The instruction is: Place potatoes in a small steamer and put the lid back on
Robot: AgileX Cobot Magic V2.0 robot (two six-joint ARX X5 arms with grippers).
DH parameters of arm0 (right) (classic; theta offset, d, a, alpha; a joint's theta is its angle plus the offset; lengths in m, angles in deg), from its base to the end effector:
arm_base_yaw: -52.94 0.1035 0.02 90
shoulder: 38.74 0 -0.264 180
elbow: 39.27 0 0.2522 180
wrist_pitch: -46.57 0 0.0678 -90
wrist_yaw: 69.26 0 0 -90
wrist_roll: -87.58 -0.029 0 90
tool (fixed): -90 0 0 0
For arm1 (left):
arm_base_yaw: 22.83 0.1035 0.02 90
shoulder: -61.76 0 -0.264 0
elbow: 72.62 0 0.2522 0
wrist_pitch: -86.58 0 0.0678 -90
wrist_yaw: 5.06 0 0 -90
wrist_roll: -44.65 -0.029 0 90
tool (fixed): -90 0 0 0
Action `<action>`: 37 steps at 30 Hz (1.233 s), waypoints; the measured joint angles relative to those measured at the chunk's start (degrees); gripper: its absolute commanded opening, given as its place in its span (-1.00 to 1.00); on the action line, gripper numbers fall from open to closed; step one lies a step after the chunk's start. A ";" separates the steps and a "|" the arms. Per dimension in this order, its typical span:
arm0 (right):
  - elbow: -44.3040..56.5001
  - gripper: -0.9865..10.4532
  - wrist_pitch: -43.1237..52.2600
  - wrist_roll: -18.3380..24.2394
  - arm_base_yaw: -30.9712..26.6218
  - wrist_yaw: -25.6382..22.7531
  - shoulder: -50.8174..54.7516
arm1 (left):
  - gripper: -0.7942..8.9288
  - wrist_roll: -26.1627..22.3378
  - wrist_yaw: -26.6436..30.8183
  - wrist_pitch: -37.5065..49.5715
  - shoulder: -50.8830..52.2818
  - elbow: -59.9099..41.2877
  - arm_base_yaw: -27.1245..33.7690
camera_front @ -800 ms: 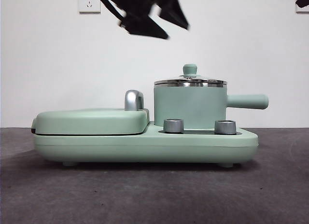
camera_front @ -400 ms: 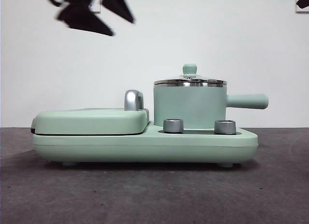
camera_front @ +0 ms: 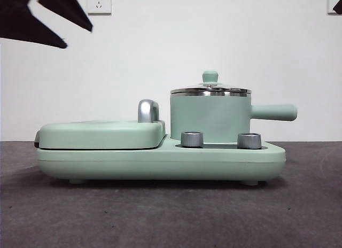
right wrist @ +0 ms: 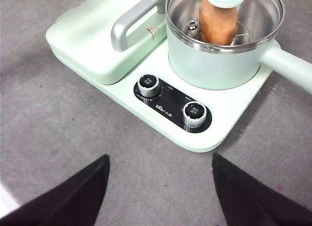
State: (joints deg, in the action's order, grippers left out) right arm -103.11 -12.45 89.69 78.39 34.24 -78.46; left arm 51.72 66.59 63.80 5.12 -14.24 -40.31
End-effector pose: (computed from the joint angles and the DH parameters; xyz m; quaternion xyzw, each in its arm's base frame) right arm 0.1107 0.0602 0.3203 -0.0478 0.2923 0.3235 0.8987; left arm 0.2032 -0.0736 0.2974 -0.0591 0.2009 -0.2906 0.9337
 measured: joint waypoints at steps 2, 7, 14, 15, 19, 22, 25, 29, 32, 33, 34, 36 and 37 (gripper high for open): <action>0.00 -0.26 0.00 -0.02 0.00 0.00 0.00 | -0.14 1.22 0.00 -0.57 3.28 -2.27 0.00; 0.00 -0.26 0.00 -0.02 0.00 0.00 0.00 | -0.14 3.52 0.00 -4.63 10.27 -6.88 0.00; 0.00 -0.26 -0.22 -0.31 0.00 0.00 0.00 | -0.13 5.35 0.00 -12.20 17.86 -7.93 0.00; 0.00 -0.26 -0.55 -0.46 0.00 0.00 0.00 | -0.13 5.70 0.00 -13.14 18.75 -7.93 0.00; 0.00 -0.61 -1.01 -0.63 0.00 0.04 0.00 | -0.84 5.88 0.00 -15.26 21.42 -7.93 0.00; 0.00 -0.77 -0.96 -1.05 0.00 0.02 0.00 | -0.82 5.84 0.00 -15.12 22.99 -7.93 0.00; 0.00 -0.77 -0.83 -1.07 0.00 0.72 0.00 | -0.82 5.81 0.02 -15.52 23.67 -7.93 0.00; 0.00 -0.77 -0.81 -1.07 0.00 0.90 0.02 | -0.82 5.81 0.02 -16.04 24.00 -7.93 0.00; 0.00 -0.77 -0.81 -1.07 0.00 0.90 0.28 | -0.82 5.81 0.02 -16.06 24.04 -7.93 0.00; 0.00 -0.77 -0.81 -1.07 0.00 0.90 0.35 | -0.82 5.81 0.02 -16.06 24.04 -7.93 0.00; 0.00 -0.77 -0.81 -1.07 0.00 0.90 0.37 | -0.82 5.81 0.02 -16.06 24.04 -7.93 0.00; 0.00 -0.77 -0.79 -1.07 0.00 0.90 0.37 | -0.82 5.60 0.07 -16.06 24.04 -7.93 0.00; 0.00 -0.77 -0.81 -1.07 0.00 0.90 0.37 | -0.82 5.03 0.17 -16.09 24.04 -7.93 0.00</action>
State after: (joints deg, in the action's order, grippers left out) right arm -103.11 -13.26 88.62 78.39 35.13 -78.09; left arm 56.75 66.76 47.72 29.16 -22.17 -40.31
